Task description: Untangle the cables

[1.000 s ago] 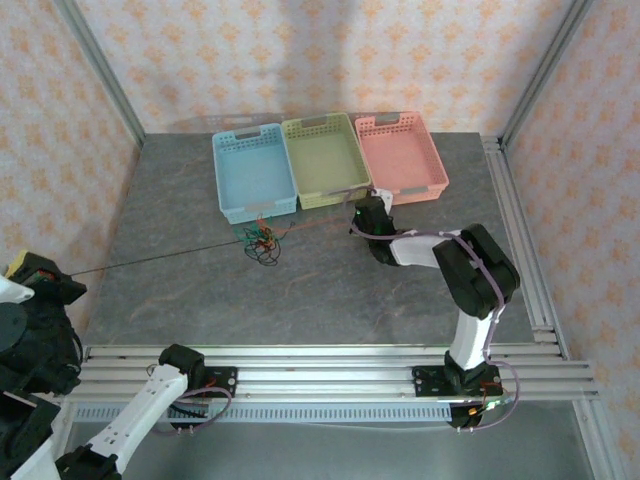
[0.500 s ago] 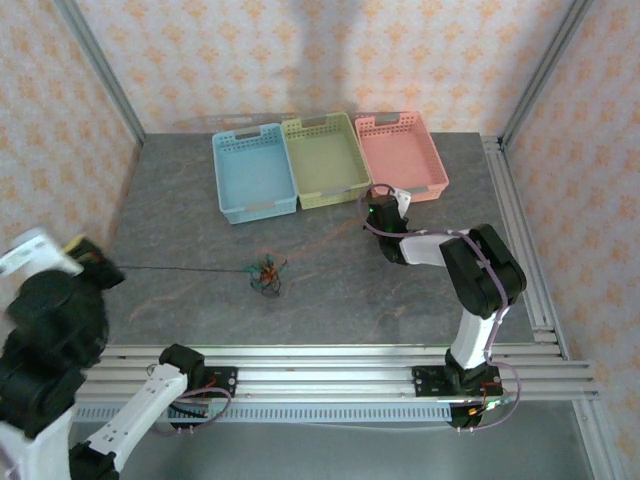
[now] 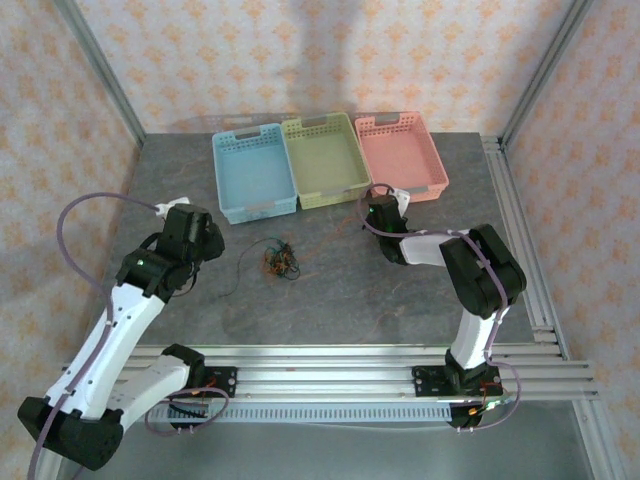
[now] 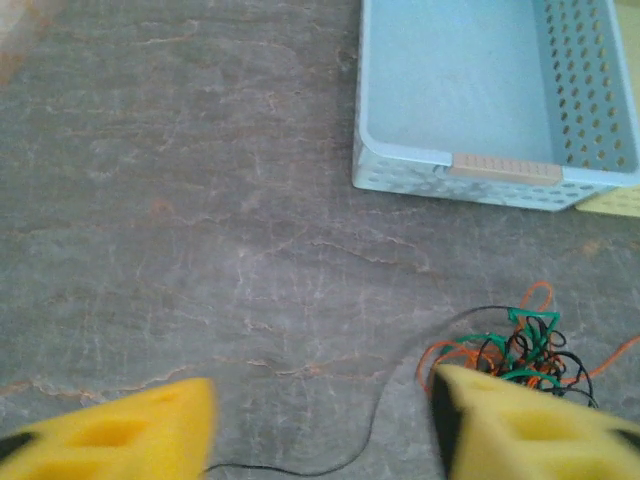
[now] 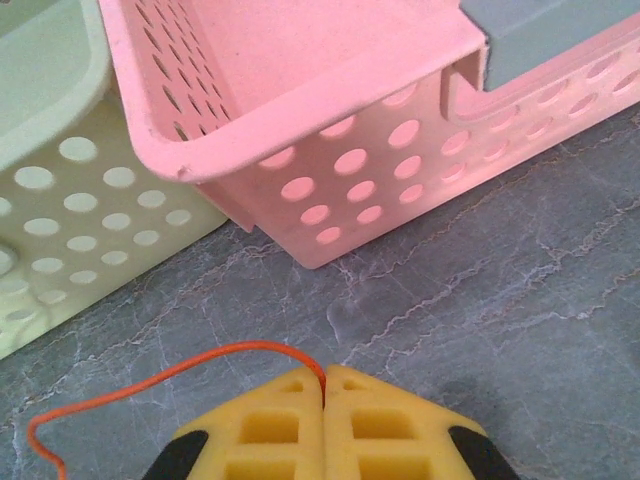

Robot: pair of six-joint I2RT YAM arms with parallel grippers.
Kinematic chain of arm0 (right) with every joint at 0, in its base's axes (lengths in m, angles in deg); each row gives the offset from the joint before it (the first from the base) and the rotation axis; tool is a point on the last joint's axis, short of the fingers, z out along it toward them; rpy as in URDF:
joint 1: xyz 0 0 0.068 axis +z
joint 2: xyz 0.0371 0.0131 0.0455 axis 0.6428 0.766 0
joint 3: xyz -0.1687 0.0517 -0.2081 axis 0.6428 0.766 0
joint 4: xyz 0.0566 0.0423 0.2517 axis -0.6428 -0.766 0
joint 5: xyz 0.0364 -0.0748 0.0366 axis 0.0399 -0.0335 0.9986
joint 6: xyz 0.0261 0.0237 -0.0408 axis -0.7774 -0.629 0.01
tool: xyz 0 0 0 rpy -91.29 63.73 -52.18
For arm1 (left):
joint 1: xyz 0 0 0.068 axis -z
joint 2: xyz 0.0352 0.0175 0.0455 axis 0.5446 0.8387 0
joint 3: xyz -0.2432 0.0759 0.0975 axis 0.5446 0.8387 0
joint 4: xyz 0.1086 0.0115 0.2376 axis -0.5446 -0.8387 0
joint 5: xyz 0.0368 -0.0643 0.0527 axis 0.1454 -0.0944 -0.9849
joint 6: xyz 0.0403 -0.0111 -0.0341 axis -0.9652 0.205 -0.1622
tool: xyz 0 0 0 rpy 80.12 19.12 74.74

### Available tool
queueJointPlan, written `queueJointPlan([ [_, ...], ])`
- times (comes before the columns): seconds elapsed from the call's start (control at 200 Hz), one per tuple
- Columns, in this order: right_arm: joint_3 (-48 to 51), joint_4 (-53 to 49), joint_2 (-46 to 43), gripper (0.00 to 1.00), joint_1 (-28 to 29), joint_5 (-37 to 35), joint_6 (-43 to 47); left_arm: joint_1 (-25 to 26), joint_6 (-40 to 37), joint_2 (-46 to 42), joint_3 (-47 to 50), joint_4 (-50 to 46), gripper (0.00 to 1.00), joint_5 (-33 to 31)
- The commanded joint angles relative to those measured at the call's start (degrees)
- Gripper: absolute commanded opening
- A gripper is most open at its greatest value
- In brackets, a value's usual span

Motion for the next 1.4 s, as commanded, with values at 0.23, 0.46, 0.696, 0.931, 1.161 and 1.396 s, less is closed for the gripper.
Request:
queueJointPlan([
  [0.23,-0.34,1.65,1.07,0.00,0.44,1.07,1.07,1.81,0.12,2.49,1.49,9.25,0.71,13.46],
  [0.46,-0.32,2.00,1.10,0.00,0.49,1.44,1.28,15.91,-0.84,19.11,-2.70,11.83,0.68,9.69],
  [0.696,-0.50,2.08,1.40,0.00,0.59,2.01,1.37,21.10,-3.09,39.13,-14.61,5.93,0.62,3.55],
  [0.931,-0.87,2.09,1.89,0.00,0.57,2.75,1.29,20.77,-3.89,46.95,-19.33,3.04,0.58,-0.95],
  [1.161,-0.94,2.18,2.04,0.00,0.57,3.11,1.23,20.51,-3.55,49.24,-19.44,2.99,0.58,0.71],
  [1.396,-1.20,2.18,2.29,0.00,0.58,3.59,1.27,20.51,-2.84,46.76,-16.34,3.15,0.69,2.64],
])
